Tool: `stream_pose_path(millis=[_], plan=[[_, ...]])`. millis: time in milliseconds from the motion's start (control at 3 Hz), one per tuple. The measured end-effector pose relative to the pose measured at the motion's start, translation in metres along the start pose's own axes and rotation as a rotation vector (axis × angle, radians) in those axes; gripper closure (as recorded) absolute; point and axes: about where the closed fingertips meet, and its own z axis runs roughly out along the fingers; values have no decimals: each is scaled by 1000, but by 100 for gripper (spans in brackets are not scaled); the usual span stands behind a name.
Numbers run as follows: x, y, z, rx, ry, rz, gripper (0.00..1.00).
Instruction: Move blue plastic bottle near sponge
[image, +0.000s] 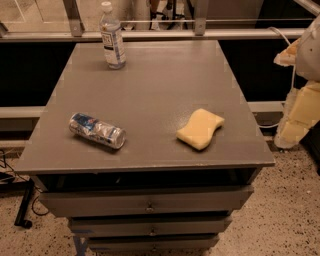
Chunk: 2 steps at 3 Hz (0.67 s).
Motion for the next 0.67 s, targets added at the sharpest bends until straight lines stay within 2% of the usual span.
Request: stream_pose_path(millis=[333, 667], plan=[[0, 0, 0, 0, 0, 0, 0], [-9, -11, 6, 11, -41, -3, 0]])
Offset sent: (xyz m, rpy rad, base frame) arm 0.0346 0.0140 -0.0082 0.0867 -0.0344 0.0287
